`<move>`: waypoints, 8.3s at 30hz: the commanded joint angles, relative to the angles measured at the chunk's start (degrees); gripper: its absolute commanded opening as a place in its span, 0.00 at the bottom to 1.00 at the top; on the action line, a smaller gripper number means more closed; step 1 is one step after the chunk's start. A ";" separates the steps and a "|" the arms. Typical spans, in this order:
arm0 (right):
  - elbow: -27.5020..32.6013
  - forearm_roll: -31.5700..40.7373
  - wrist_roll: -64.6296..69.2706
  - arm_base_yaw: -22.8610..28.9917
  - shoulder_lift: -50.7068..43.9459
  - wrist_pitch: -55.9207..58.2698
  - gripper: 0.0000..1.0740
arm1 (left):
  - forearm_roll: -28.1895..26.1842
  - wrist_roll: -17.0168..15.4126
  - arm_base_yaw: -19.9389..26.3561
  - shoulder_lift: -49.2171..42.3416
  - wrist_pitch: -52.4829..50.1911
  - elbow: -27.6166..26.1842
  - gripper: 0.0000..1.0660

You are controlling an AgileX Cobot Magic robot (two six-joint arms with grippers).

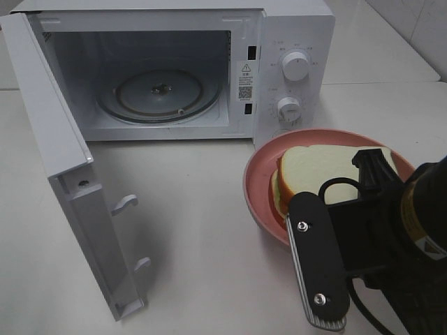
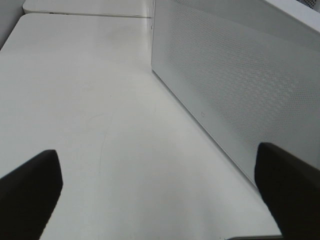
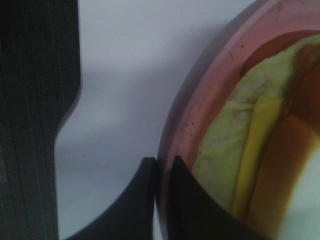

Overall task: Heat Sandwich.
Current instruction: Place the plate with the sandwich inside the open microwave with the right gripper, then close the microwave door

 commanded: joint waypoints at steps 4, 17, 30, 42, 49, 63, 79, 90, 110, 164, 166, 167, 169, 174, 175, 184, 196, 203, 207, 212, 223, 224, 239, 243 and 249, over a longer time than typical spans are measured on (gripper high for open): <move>0.06 -1.20 -4.70 0.34 -0.23 -3.72 0.04 | -0.34 -0.34 0.06 -1.49 -0.74 0.29 0.97; 0.06 -1.15 -8.37 0.34 -0.23 -6.30 0.05 | -0.34 -0.34 0.06 -1.49 -0.74 0.29 0.97; 0.06 -1.03 -16.84 -5.44 0.06 -9.85 0.05 | -0.34 -0.34 0.06 -1.49 -0.74 0.29 0.97; 0.06 6.13 -37.30 -12.03 0.57 -19.25 0.00 | -0.34 -0.34 0.06 -1.49 -0.74 0.29 0.97; 0.06 7.96 -41.88 -12.03 2.86 -21.43 0.00 | -0.34 -0.34 0.06 -1.49 -0.74 0.29 0.97; -5.90 9.00 -45.89 -12.03 12.03 -23.32 0.00 | -0.34 -0.34 0.06 -1.49 -0.74 0.29 0.97; -15.93 21.54 -60.68 -15.70 21.03 -21.94 0.00 | -0.34 -0.34 0.06 -1.49 -0.74 0.29 0.97; -25.10 26.47 -68.35 -20.68 26.87 -16.84 0.00 | -0.34 -0.34 0.06 -1.49 -0.74 0.29 0.97; -40.28 30.02 -73.45 -20.68 37.64 -11.12 0.00 | -0.11 -0.34 0.06 -1.49 -0.74 0.29 0.97; -77.92 22.80 -58.44 -20.68 61.59 -5.10 0.03 | 0.11 -0.34 0.06 -1.49 -0.69 0.29 0.97; -79.07 22.75 -57.64 -20.68 62.51 -5.10 0.03 | 0.17 -0.34 0.06 -1.49 -0.69 0.29 0.97; -79.07 22.75 -57.64 -20.68 62.51 -5.10 0.03 | 0.17 -0.34 0.06 -1.49 -0.69 0.29 0.97; -80.90 22.52 -56.67 -20.68 63.71 -5.10 0.03 | 0.29 -0.34 0.06 -1.49 -0.69 0.29 0.97; -83.19 22.40 -54.60 -21.49 65.26 -5.16 0.03 | 0.34 -0.34 0.06 -1.49 -0.69 0.29 0.97; -83.25 22.46 -54.37 -21.49 65.37 -5.21 0.03 | 0.34 -0.34 0.06 -1.49 -0.69 0.29 0.97; -83.37 22.46 -54.37 -21.83 65.78 -5.73 0.09 | 0.40 -0.34 0.06 -1.49 -0.69 0.29 0.97; -83.37 22.80 -52.37 -21.83 65.60 -5.27 0.42 | 0.40 -0.34 0.06 -1.49 -0.69 0.29 0.97; -82.91 22.86 -50.08 -21.83 64.40 -5.10 0.57 | 0.40 -0.34 0.06 -1.49 -0.69 0.29 0.97; -81.42 22.86 -46.12 -21.83 63.14 -7.16 0.61 | 0.40 -0.34 0.06 -1.49 -0.69 0.29 0.97; -76.38 22.86 -45.95 -21.83 60.28 -11.17 0.63 | 0.40 -0.34 0.06 -1.49 -0.69 0.29 0.97; -59.70 22.69 -45.95 -21.83 51.57 -19.71 0.64 | 0.40 -0.34 0.06 -1.49 -0.69 0.29 0.97; -58.10 22.63 -45.95 -21.83 50.71 -20.40 0.64 | 0.40 -0.34 0.06 -1.49 -0.69 0.29 0.97; -38.73 22.46 -44.69 -21.83 38.45 -28.93 0.64 | 0.40 -0.34 0.06 -1.49 -0.69 0.29 0.97; -33.46 22.46 -43.43 -21.83 34.26 -29.79 0.64 | 0.40 -0.34 0.06 -1.49 -0.69 0.29 0.97; -27.56 22.52 -43.32 -21.83 30.02 -30.08 0.64 | 0.40 -0.34 0.06 -1.49 -0.69 0.29 0.97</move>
